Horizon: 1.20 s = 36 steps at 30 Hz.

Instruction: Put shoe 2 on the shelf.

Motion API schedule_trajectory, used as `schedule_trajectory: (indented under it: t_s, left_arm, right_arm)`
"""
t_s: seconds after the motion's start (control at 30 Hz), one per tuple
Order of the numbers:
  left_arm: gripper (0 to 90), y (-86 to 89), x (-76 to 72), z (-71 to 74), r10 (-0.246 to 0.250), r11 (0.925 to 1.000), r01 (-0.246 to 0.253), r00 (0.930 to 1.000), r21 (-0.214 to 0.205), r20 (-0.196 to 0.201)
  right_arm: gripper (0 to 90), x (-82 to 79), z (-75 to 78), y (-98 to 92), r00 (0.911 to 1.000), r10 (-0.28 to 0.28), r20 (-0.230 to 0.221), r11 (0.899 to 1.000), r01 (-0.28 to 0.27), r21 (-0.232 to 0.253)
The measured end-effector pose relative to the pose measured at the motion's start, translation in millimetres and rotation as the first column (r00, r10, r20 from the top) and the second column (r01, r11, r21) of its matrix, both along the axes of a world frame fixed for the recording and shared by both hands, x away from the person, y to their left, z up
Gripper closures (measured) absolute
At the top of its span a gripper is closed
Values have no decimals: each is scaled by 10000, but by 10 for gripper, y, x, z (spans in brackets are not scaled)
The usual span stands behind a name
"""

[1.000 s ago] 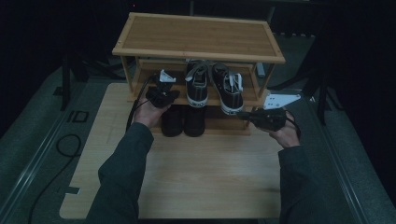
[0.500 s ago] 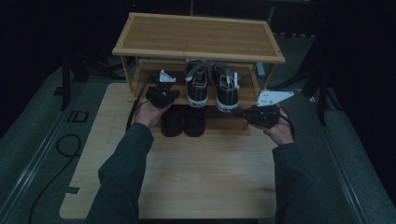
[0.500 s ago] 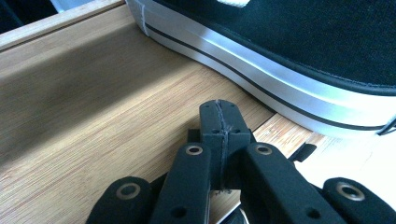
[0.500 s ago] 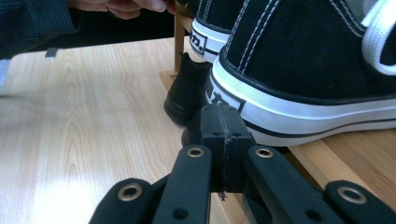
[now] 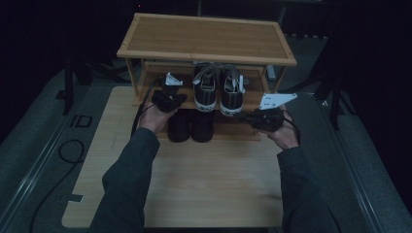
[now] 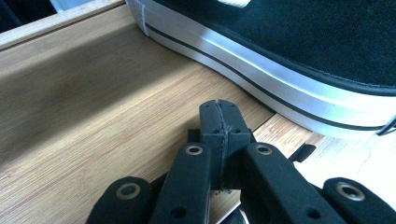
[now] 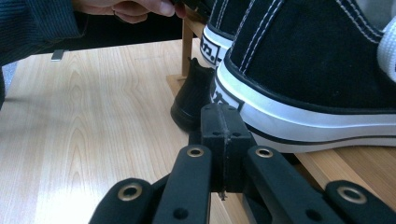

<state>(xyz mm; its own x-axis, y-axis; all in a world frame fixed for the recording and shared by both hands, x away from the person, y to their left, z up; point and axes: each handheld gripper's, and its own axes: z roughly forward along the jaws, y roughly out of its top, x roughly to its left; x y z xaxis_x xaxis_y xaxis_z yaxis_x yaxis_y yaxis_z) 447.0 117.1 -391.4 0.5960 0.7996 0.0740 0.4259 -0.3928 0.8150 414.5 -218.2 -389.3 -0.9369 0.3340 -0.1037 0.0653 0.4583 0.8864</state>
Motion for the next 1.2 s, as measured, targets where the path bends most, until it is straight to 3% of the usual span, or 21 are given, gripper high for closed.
schedule_trajectory:
  t_s: [0.33,0.6,0.9,1.2]
  left_arm:
    - [900,-2,-2,-1,18,10000,-18,10000,-9,-4]
    - [900,-4,-2,1,26,10000,-26,10000,13,-14]
    - [900,-3,-3,0,28,10000,-28,10000,-13,-21]
    - [900,-2,-3,-1,27,10000,-27,10000,-26,-16]
  right_arm:
    - [900,34,-5,55,10000,77,-53,10000,-77,-43]
    - [900,55,-44,33,9994,-354,60,9991,355,-216]
    - [900,98,-65,131,9992,-384,101,9990,386,-232]
    - [900,128,-83,101,9980,-637,7,9976,636,-257]
